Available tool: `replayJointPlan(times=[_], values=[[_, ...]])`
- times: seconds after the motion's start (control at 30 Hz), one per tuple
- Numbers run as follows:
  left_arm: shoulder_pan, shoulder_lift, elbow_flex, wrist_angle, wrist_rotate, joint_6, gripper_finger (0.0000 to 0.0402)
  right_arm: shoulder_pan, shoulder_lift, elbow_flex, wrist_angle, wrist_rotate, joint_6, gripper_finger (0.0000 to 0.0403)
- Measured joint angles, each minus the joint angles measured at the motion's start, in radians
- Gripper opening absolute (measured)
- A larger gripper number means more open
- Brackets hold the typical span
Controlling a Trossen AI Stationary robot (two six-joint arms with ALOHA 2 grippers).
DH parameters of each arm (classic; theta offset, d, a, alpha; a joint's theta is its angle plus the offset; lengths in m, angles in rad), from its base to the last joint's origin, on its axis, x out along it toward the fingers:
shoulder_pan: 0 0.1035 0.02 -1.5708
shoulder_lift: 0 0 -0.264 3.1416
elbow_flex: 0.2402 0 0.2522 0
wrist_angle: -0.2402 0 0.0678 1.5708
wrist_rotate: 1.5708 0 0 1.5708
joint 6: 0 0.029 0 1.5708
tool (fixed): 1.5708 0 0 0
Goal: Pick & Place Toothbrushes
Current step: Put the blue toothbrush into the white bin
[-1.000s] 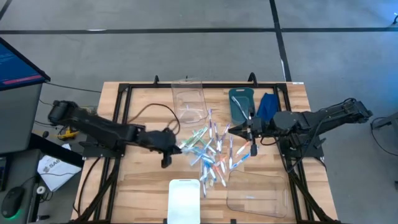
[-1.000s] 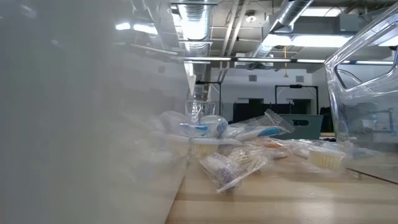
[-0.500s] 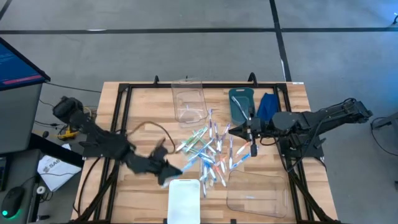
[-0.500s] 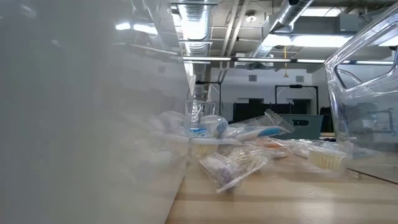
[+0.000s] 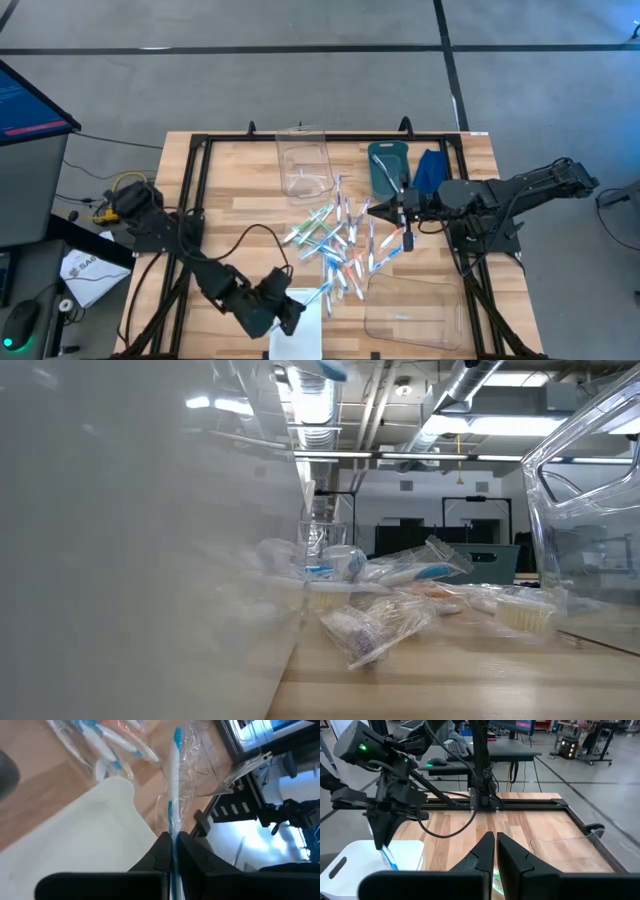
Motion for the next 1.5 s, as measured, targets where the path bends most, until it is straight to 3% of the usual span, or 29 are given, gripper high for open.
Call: replayJointPlan(times=[0.53,0.77,1.2,1.5], values=[[-0.034,0.111,0.018,-0.013,-0.013,-0.253,0.0007,-0.092,0.0,0.0,0.081,0.0,-0.087,0.0016],[-0.078,0.112,0.023,-0.037,-0.078,-0.372,0.0007,-0.149,0.0,0.0,0.17,0.0,-0.11,0.0017],[-0.01,0.179,0.023,-0.048,0.056,-0.369,0.0009,-0.236,0.0,0.0,0.2,0.0,-0.112,0.0017],[-0.002,0.178,0.023,-0.057,0.106,-0.313,0.0026,-0.232,0.0,0.0,0.187,0.0,-0.11,0.0018]])
